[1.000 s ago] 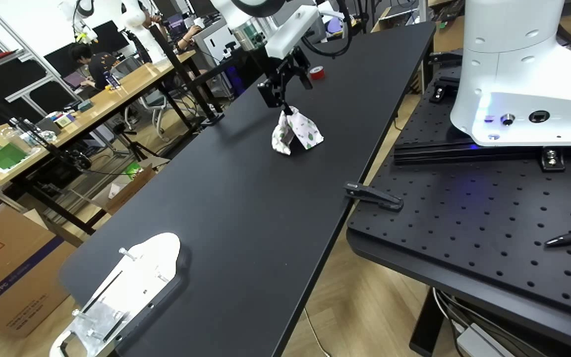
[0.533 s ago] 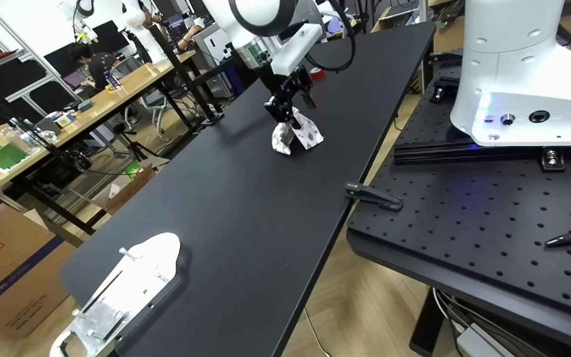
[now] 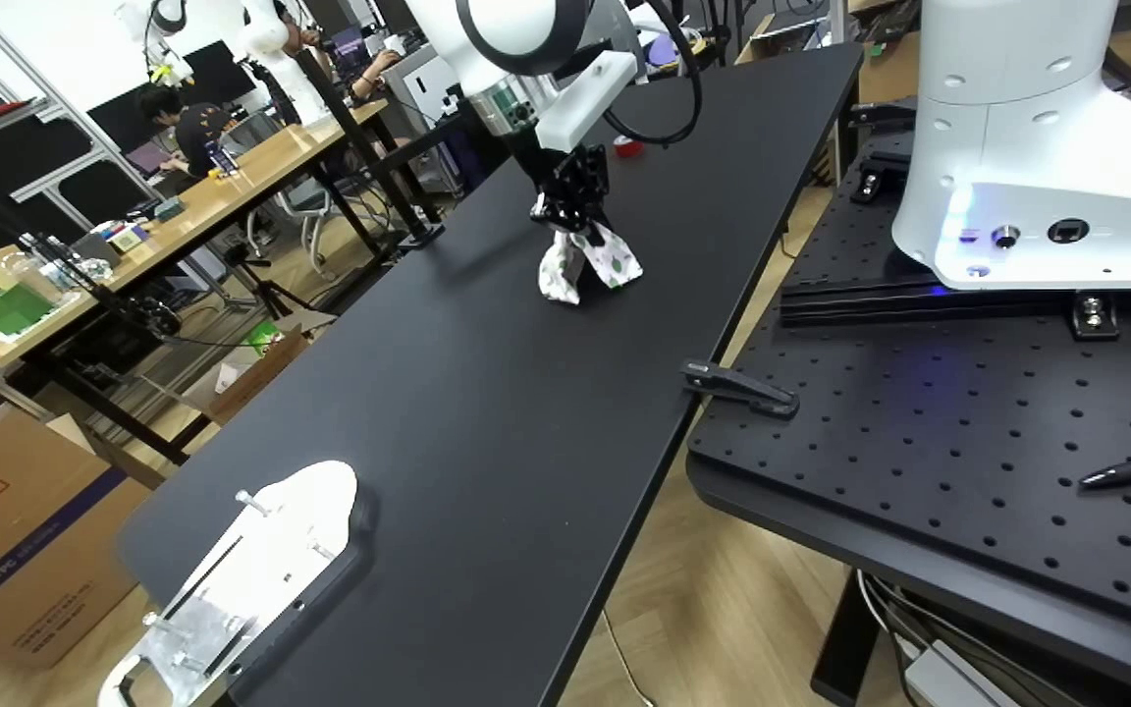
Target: Hang the cloth
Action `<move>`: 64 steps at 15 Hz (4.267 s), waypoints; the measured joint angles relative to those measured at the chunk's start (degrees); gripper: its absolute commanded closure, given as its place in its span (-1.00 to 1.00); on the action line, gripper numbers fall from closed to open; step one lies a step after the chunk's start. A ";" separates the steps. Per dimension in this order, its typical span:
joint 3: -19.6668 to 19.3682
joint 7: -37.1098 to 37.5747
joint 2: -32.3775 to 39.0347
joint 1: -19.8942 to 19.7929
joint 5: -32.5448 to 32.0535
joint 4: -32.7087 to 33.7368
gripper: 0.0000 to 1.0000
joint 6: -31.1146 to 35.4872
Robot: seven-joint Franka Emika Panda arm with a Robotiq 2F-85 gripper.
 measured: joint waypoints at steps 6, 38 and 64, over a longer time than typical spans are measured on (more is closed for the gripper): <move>-0.77 0.13 -3.49 0.16 -3.02 0.15 0.99 -0.62; -1.28 0.18 -31.36 -18.81 -5.94 9.04 0.99 -22.43; -3.87 -0.31 -18.77 -16.30 -3.58 6.91 0.99 -21.20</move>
